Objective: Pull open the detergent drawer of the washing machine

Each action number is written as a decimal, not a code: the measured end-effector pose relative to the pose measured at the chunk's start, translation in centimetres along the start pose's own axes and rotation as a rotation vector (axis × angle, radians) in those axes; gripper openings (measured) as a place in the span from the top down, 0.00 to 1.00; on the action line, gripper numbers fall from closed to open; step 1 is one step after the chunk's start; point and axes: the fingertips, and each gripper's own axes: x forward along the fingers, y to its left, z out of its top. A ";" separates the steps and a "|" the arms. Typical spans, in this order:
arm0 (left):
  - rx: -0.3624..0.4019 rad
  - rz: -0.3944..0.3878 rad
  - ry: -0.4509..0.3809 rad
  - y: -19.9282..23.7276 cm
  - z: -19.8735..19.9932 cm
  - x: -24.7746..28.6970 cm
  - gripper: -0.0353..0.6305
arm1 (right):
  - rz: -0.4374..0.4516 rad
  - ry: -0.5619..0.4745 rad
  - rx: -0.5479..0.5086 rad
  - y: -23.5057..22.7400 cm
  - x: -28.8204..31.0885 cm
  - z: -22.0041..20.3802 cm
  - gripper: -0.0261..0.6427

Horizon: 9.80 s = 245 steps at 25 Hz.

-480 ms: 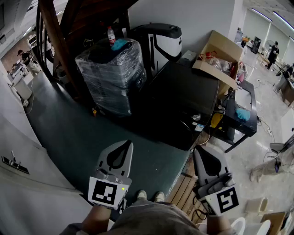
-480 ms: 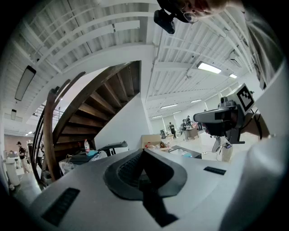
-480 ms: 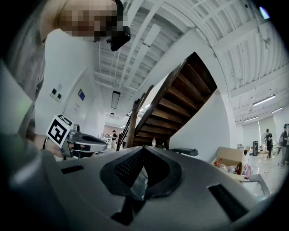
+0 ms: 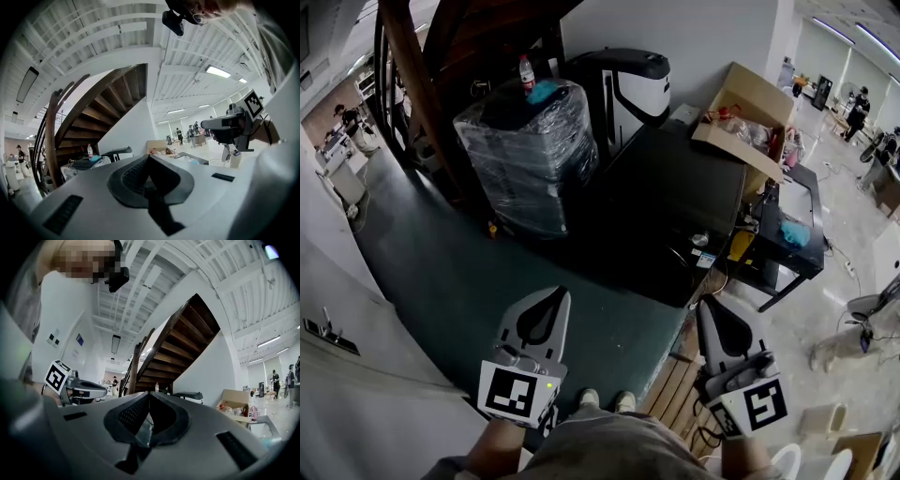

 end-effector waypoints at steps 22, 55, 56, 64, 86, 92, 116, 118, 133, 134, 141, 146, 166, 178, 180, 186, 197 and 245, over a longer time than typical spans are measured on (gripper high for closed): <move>-0.002 0.009 -0.039 -1.7 0.3 2.2 0.46 | 0.061 0.028 -0.009 -1.6 -0.4 -1.3 0.92; -0.410 -0.148 0.102 9.8 -10.7 25.5 0.46 | 0.022 0.165 -0.003 -12.0 20.8 -8.5 0.92; -0.443 -0.159 0.108 10.5 -11.3 26.6 0.46 | 0.018 0.168 0.001 -12.4 21.9 -8.8 0.92; -0.640 -0.227 0.157 14.3 -15.8 33.9 0.45 | -0.017 0.217 0.000 -15.2 30.6 -12.0 0.92; -1.101 -0.262 0.190 17.8 -28.3 43.6 0.43 | 0.007 0.287 0.035 -19.4 42.0 -18.9 0.92; -1.154 -0.249 0.202 17.0 -32.4 45.4 0.43 | 0.044 0.324 0.042 -20.0 43.0 -22.4 0.92; -1.508 -0.285 0.062 14.7 -43.8 51.6 0.35 | 0.076 0.343 0.109 -21.7 45.6 -32.1 0.92; -1.521 -0.295 0.056 14.4 -44.2 52.1 0.35 | 0.075 0.331 0.112 -21.8 45.6 -32.3 0.92; -1.616 -0.284 -0.025 14.0 -45.3 54.3 0.32 | 0.088 0.330 0.111 -22.0 45.2 -33.6 0.92; -1.618 -0.282 -0.029 14.1 -45.4 54.3 0.32 | 0.088 0.331 0.113 -22.0 45.2 -33.7 0.92; -1.640 -0.286 -0.046 14.2 -45.3 55.1 0.29 | 0.090 0.343 0.113 -22.2 44.9 -34.3 0.92; -1.647 -0.274 -0.058 14.2 -45.2 55.0 0.30 | 0.096 0.351 0.117 -22.1 44.9 -34.6 0.92; -1.662 -0.278 -0.017 13.7 -45.6 49.7 0.30 | 0.124 0.362 0.132 -20.1 43.8 -34.5 0.92; -1.668 -0.263 -0.011 13.7 -45.8 45.4 0.29 | 0.132 0.384 0.141 -17.8 42.6 -34.5 0.92; -1.670 -0.264 -0.010 13.7 -45.8 44.9 0.29 | 0.139 0.387 0.133 -17.4 42.2 -34.5 0.92; -1.669 -0.255 -0.016 13.7 -45.9 43.5 0.30 | 0.138 0.402 0.136 -16.9 41.5 -34.7 0.92; -1.655 -0.250 -0.019 13.7 -46.3 41.0 0.30 | 0.148 0.418 0.141 -16.3 41.1 -35.3 0.92; -0.425 -0.112 0.077 18.6 -17.2 39.4 0.51 | 0.113 0.245 0.028 -19.8 38.4 -15.6 0.92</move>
